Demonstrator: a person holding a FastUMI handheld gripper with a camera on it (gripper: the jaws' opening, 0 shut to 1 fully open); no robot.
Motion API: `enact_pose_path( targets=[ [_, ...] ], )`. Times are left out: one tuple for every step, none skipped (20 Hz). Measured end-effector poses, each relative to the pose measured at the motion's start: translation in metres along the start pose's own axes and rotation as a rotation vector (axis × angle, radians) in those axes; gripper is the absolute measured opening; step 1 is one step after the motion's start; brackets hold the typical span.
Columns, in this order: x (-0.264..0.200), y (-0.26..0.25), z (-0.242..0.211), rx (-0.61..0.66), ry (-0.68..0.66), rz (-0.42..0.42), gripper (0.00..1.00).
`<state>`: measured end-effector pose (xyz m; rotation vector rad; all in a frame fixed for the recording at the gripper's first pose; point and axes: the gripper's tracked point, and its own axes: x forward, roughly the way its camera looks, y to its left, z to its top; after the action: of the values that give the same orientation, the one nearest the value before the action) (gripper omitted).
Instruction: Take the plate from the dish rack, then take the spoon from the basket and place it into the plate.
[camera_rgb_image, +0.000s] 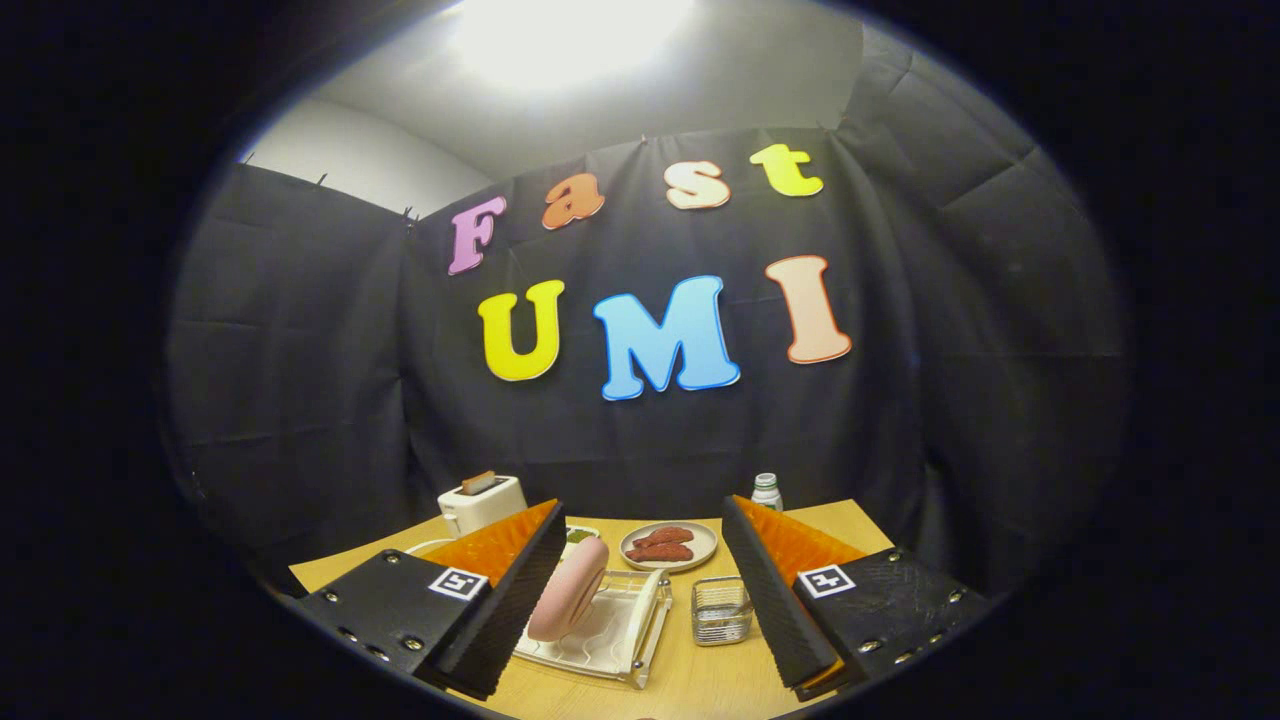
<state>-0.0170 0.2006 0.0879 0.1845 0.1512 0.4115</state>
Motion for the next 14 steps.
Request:
enact_pose_path(
  targets=[
    [0.010, 0.008, -0.002, -0.001, 0.031, 0.023, 0.97],
    [0.021, 0.016, -0.005, 0.001, 0.054, 0.044, 0.97],
    [0.034, 0.022, -0.009, 0.002, 0.079, 0.058, 0.97],
    [0.046, 0.028, -0.015, 0.000, 0.115, 0.070, 0.97],
    [0.058, 0.032, -0.022, 0.001, 0.152, 0.077, 0.97],
    [0.072, 0.037, -0.029, 0.003, 0.191, 0.085, 0.97],
    [0.085, 0.039, -0.036, 0.008, 0.230, 0.090, 0.97],
    [0.096, 0.042, -0.044, 0.017, 0.273, 0.092, 0.97],
    [0.107, 0.045, -0.053, 0.025, 0.323, 0.098, 0.97],
    [0.118, 0.046, -0.065, 0.029, 0.373, 0.099, 0.97],
    [0.129, 0.047, -0.077, 0.024, 0.421, 0.100, 0.97],
    [0.137, 0.047, -0.088, 0.014, 0.466, 0.098, 0.97],
    [0.144, 0.048, -0.099, 0.012, 0.512, 0.096, 0.97],
    [0.151, 0.049, -0.112, 0.018, 0.559, 0.096, 0.97]
  ],
)
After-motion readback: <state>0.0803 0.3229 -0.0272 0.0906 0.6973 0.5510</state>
